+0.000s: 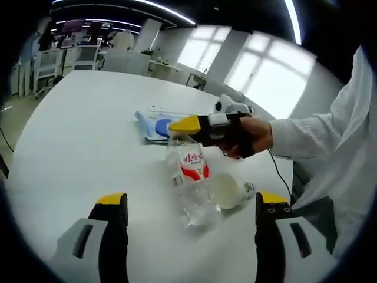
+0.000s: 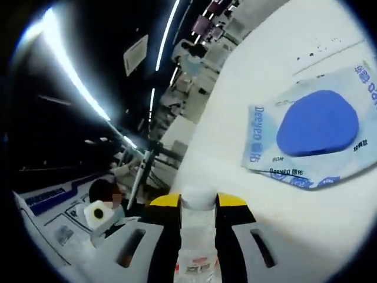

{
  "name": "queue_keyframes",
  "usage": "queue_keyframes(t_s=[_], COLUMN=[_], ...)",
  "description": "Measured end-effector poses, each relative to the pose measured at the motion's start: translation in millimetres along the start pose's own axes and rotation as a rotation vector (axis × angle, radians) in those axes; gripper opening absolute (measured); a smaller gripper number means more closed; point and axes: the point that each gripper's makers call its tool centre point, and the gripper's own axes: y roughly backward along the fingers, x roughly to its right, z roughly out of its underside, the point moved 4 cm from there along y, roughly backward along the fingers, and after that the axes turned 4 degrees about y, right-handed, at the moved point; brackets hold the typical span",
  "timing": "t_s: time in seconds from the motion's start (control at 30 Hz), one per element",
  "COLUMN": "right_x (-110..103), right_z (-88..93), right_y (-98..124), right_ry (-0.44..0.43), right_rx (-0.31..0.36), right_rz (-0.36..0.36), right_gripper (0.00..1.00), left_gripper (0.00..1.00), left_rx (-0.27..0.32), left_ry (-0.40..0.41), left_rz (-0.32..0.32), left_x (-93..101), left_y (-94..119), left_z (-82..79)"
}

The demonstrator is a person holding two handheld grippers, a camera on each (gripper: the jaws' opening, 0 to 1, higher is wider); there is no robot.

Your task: Arrange the tabletop items into an orderly group along one side of the table until the central work area is clear of visible clutter.

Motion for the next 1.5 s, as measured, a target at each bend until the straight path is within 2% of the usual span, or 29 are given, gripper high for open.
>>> queue_keyframes(t_s=[0.07, 0.23, 0.3, 0.4, 0.43, 0.53, 0.67, 0.8, 1.13, 1.5], right_x=[-8.5, -25.9, -35.5, -42.3, -43.7, -47.7, -52.4, -57.2, -64.1, -74.6], right_z=[0.2, 1.9, 3.8, 5.3, 5.9, 7.1, 8.6, 10.0, 12.2, 12.8], right_y=[0.1, -0.8, -0.7, -0.6, -0.4, 0.1, 0.6, 1.4, 1.3, -0.8], right_ry=[0.051, 0.165, 0.217, 0.256, 0.266, 0.294, 0.317, 0.346, 0.381, 0.418], right_rx=[-0.001, -0.031, -0.048, -0.063, -0.067, -0.078, -0.086, -0.095, -0.105, -0.113], right_rz=[-0.024, -0.052, -0.065, -0.074, -0.074, -0.079, -0.082, -0.088, -0.093, -0.101], right_gripper=[0.18, 0.18, 0.18, 0.18, 0.18, 0.18, 0.18, 0.18, 0.18, 0.18], left_gripper=[0.9, 0.86, 0.84, 0.81, 0.78, 0.73, 0.71, 0.66, 0.41, 0.39], left_rx=[0.01, -0.006, 0.009, 0.005, 0.0, -0.038, -0.062, -0.059, -0.047, -0.017], left_ry=[0.011, 0.003, 0.008, 0.014, 0.011, 0.003, 0.009, 0.018, 0.026, 0.013], left_rz=[0.048, 0.115, 0.162, 0.218, 0.23, 0.272, 0.294, 0.318, 0.371, 0.357], left_x=[0.7, -2.3, -0.7, 2.2, 2.4, 4.1, 3.8, 4.5, 9.7, 8.3], left_y=[-5.6, -19.7, -26.7, -35.2, -39.2, -47.1, -53.0, -54.0, -51.5, -47.3], left_z=[-4.9, -11.9, -15.8, -15.7, -14.3, -7.2, -0.4, 2.7, 7.0, 5.9])
